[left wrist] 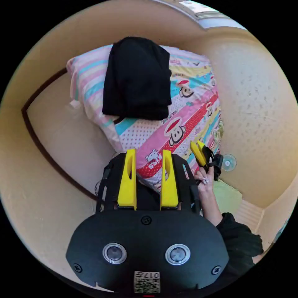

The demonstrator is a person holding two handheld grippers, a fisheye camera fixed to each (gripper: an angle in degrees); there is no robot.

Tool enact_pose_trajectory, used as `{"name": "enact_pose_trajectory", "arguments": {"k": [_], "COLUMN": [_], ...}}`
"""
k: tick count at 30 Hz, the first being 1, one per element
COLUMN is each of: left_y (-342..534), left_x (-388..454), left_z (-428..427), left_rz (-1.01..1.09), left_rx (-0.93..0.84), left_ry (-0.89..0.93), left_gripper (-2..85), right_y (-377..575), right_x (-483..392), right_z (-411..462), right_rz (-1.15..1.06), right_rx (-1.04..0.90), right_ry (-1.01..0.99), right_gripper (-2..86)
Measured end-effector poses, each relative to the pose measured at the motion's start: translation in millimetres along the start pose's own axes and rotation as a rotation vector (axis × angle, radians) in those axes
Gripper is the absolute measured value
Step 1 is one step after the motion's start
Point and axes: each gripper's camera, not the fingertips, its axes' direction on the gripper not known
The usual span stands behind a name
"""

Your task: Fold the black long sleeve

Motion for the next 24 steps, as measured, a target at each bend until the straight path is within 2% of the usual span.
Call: {"name": "enact_pose_trajectory", "arguments": {"k": [3, 5, 8, 10, 13, 19, 24], "left_y": [20.5, 23.8, 9.6, -1.0, -5.6, 46.2, 123.2], "left_x": [-22.4, -13.2, 30.1, 70.8, 147.6, 276.4, 328.5], "left_z": [42.3, 72.0, 106.2, 124.6, 154.6, 244.6, 331.9], "left_rz": [-0.026, 0.017, 0.165, 0.298, 0.505, 0.867, 1.039], "left_rx": [-0.127, -0.223, -0.305, -0.335, -0.355, -0.469, -0.657], "left_ry": [0.002, -0.063, -0.122, -0.159, -0.261, -0.372, -0.373], "left_gripper": [8.4, 7.4, 6.5, 5.4, 4.5, 4.2, 4.2], "right_y": [52.8, 90.1, 153.2, 202.4, 255.7, 362.2, 478.4], "right_x": [39.3, 62.2, 85.7, 85.3, 70.9, 67.8, 107.8], "right_z": [-47.5, -90.8, -171.0, -230.9, -284.0, -332.4, -349.4], "right_rz": [0.057, 0.121, 0.251, 0.349, 0.399, 0.446, 0.639], "right_rx": [-0.061, -0.056, 0.031, 0.171, 0.321, 0.447, 0.625], "right_ry": [0.238, 0.371, 0.503, 0.574, 0.629, 0.671, 0.543], "right_gripper": [6.6, 5.2, 2.9, 2.6, 2.6, 3.4, 4.9]}}
